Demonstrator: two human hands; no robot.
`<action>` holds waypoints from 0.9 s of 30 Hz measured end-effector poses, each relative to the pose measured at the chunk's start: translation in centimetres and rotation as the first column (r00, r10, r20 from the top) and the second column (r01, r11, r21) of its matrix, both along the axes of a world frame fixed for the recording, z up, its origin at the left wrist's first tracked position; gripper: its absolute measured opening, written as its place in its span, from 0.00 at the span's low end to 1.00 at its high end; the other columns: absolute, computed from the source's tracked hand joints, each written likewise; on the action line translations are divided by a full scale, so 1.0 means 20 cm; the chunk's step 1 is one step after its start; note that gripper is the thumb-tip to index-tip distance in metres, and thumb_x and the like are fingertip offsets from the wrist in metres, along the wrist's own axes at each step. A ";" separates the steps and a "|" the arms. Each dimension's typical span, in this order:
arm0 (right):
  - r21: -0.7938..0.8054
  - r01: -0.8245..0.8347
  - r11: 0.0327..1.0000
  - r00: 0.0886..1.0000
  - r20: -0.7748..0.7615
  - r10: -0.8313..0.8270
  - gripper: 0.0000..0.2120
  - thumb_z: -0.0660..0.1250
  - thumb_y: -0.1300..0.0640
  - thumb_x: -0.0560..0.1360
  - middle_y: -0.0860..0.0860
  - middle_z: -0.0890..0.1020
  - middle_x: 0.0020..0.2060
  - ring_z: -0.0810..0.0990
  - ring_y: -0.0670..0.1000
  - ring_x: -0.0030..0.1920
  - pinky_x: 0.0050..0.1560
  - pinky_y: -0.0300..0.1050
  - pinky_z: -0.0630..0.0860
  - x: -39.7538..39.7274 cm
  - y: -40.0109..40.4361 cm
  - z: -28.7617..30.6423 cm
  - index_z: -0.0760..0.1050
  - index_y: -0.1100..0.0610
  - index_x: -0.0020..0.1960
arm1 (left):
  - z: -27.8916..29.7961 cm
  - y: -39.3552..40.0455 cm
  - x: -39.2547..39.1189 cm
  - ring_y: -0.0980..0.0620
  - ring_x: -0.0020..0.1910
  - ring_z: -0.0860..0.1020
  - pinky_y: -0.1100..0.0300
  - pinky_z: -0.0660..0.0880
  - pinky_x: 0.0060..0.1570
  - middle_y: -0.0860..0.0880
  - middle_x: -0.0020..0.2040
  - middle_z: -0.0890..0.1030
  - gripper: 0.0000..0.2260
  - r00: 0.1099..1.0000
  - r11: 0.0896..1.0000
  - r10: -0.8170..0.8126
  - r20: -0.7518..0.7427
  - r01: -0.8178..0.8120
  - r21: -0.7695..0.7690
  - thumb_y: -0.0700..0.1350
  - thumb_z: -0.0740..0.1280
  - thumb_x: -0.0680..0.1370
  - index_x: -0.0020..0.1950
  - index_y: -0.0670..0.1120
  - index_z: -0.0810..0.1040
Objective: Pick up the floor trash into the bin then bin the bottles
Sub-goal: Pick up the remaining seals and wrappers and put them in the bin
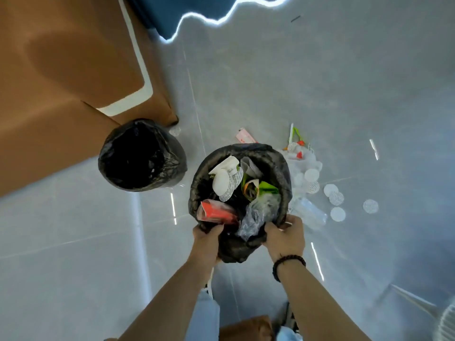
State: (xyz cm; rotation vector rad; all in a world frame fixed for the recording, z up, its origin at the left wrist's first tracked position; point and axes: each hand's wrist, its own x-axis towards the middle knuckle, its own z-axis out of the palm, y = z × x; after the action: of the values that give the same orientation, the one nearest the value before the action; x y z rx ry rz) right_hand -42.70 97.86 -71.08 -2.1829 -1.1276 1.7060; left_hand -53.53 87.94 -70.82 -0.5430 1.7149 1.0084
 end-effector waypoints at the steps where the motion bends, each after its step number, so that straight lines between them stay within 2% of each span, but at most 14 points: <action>1: 0.003 -0.001 1.000 1.000 0.007 0.001 0.12 0.68 0.62 0.70 0.51 0.76 0.39 0.78 0.55 0.41 0.47 0.57 0.79 0.00 -0.03 -0.04 0.68 0.55 0.49 | -0.10 -0.01 0.03 0.42 0.56 0.79 0.41 0.77 0.55 0.42 0.60 0.78 0.25 0.999 0.999 -0.025 -0.035 0.023 -0.048 0.49 0.68 0.71 0.67 0.49 0.65; 3: 0.006 -0.006 1.000 1.000 0.023 0.006 0.12 0.67 0.62 0.72 0.49 0.73 0.37 0.74 0.51 0.38 0.45 0.50 0.77 -0.03 -0.08 -0.12 0.68 0.58 0.52 | -0.23 -0.03 0.04 0.43 0.56 0.79 0.42 0.76 0.58 0.43 0.58 0.79 0.20 0.993 0.992 -0.027 -0.113 0.013 -0.124 0.45 0.62 0.74 0.66 0.49 0.68; 5: -0.007 0.025 1.000 0.999 0.023 -0.025 0.13 0.67 0.62 0.73 0.47 0.72 0.37 0.73 0.52 0.40 0.44 0.47 0.73 -0.08 -0.11 -0.20 0.68 0.59 0.54 | -0.30 -0.01 0.00 0.43 0.55 0.78 0.43 0.75 0.60 0.43 0.57 0.79 0.16 0.984 0.988 -0.030 -0.174 0.003 -0.152 0.39 0.58 0.77 0.65 0.47 0.70; 10: -0.094 0.039 0.995 0.997 -0.059 -0.044 0.14 0.69 0.62 0.70 0.47 0.74 0.40 0.77 0.56 0.46 0.51 0.58 0.79 -0.24 -0.16 -0.44 0.68 0.56 0.52 | -0.50 -0.02 -0.20 0.43 0.55 0.77 0.43 0.73 0.62 0.42 0.56 0.79 0.16 0.960 0.974 -0.139 -0.244 0.087 -0.211 0.37 0.57 0.76 0.62 0.45 0.72; 16: -0.180 -0.083 0.980 0.996 -0.059 0.074 0.13 0.69 0.59 0.71 0.49 0.73 0.41 0.77 0.54 0.43 0.50 0.60 0.79 -0.37 -0.23 -0.64 0.67 0.55 0.50 | -0.61 -0.08 -0.40 0.41 0.57 0.76 0.42 0.72 0.63 0.42 0.58 0.78 0.16 0.946 0.965 -0.184 -0.268 0.121 -0.234 0.36 0.57 0.76 0.64 0.44 0.70; 18: -0.171 -0.201 0.965 0.979 -0.055 0.194 0.13 0.68 0.57 0.73 0.49 0.73 0.40 0.75 0.51 0.40 0.42 0.53 0.78 -0.44 -0.24 -0.70 0.66 0.57 0.52 | -0.68 -0.10 -0.49 0.41 0.57 0.75 0.42 0.71 0.63 0.42 0.58 0.77 0.17 0.944 0.959 -0.194 -0.266 0.125 -0.254 0.37 0.57 0.77 0.65 0.45 0.69; 20: -0.173 -0.360 0.917 0.932 -0.029 0.361 0.13 0.66 0.55 0.75 0.49 0.73 0.41 0.72 0.46 0.37 0.32 0.41 0.70 -0.49 -0.24 -0.74 0.67 0.58 0.55 | -0.74 -0.14 -0.55 0.41 0.57 0.75 0.43 0.71 0.63 0.43 0.59 0.77 0.17 0.941 0.951 -0.203 -0.272 0.124 -0.282 0.37 0.56 0.77 0.65 0.45 0.67; 21: -0.169 -0.420 0.891 0.906 -0.017 0.424 0.13 0.65 0.54 0.76 0.50 0.74 0.43 0.71 0.45 0.37 0.32 0.39 0.68 -0.52 -0.24 -0.76 0.67 0.58 0.56 | -0.78 -0.17 -0.59 0.40 0.57 0.74 0.44 0.71 0.63 0.43 0.59 0.76 0.17 0.940 0.953 -0.195 -0.281 0.114 -0.281 0.36 0.55 0.77 0.66 0.45 0.67; 23: -0.146 -0.483 0.863 0.872 0.010 0.489 0.15 0.64 0.53 0.77 0.51 0.74 0.52 0.71 0.47 0.42 0.37 0.37 0.69 -0.56 -0.24 -0.80 0.68 0.57 0.60 | -0.85 -0.24 -0.65 0.40 0.58 0.74 0.44 0.71 0.62 0.42 0.59 0.76 0.19 0.949 0.959 -0.152 -0.277 0.075 -0.273 0.34 0.55 0.76 0.66 0.45 0.67; 25: -0.081 -0.431 0.899 0.898 0.058 0.436 0.16 0.63 0.53 0.77 0.51 0.72 0.59 0.70 0.47 0.48 0.46 0.38 0.69 -0.61 -0.20 -0.81 0.69 0.57 0.63 | -0.89 -0.32 -0.70 0.40 0.57 0.75 0.45 0.73 0.60 0.42 0.58 0.77 0.18 0.958 0.964 -0.122 -0.261 0.052 -0.260 0.35 0.55 0.76 0.65 0.46 0.68; 27: 0.031 -0.401 0.915 0.909 0.140 0.393 0.15 0.64 0.55 0.77 0.54 0.72 0.62 0.70 0.49 0.52 0.52 0.41 0.68 -0.70 -0.10 -0.84 0.70 0.58 0.61 | -0.93 -0.38 -0.76 0.42 0.56 0.76 0.45 0.73 0.61 0.43 0.57 0.78 0.17 0.959 0.968 -0.120 -0.256 0.055 -0.246 0.35 0.56 0.76 0.63 0.47 0.69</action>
State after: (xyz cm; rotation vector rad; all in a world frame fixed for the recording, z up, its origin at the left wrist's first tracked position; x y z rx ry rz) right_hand -56.67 95.80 -87.87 -2.1655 -1.7374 1.6554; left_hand -68.71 80.44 -89.39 -0.4923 2.1015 0.8474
